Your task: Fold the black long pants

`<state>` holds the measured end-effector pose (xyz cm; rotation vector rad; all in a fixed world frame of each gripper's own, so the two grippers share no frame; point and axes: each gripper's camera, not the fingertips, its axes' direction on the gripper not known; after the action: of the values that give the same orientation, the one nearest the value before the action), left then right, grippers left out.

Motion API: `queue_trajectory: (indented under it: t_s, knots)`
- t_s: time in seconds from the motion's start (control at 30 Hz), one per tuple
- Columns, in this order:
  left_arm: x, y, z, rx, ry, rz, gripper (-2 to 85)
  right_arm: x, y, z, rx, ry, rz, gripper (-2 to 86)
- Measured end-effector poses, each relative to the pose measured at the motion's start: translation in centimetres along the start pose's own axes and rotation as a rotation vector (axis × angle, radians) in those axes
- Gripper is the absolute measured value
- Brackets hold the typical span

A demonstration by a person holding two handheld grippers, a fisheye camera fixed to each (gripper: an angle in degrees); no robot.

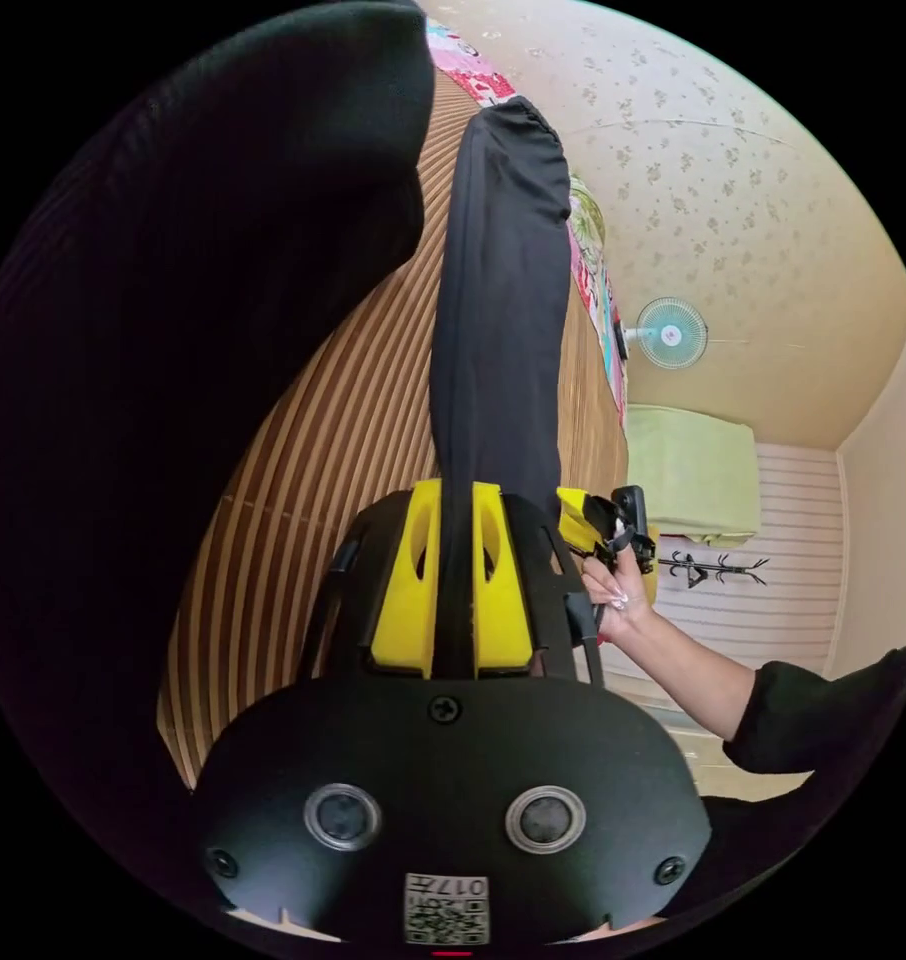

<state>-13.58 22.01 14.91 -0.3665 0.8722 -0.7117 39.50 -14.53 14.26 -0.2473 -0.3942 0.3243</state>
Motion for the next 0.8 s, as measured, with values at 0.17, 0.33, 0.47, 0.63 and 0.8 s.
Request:
queue_trajectory:
  t_s: [0.17,0.33,0.47,0.63,0.8]
  knots:
    - [-1.0,1.4,-1.5,-0.065,0.14,-0.062,4.3,4.2,0.8,-1.2,0.015,-0.247,0.058,8.9]
    - [2.4,6.0,-6.7,-0.078,0.348,0.091,4.0,1.8,5.3,-3.4,0.035,-0.463,-0.042,6.9]
    - [5.9,10.3,-11.8,-0.056,0.438,0.214,4.0,-1.6,8.7,-5.2,0.006,-0.542,-0.111,5.1]
    - [11.7,15.8,-19.3,0.059,0.595,0.34,4.0,-9.4,11.7,-8.2,-0.015,-0.582,-0.273,3.1]
    - [17.1,18.2,-25.0,0.158,0.633,0.473,3.9,-17.7,11.4,-10.5,-0.066,-0.538,-0.503,2.5]
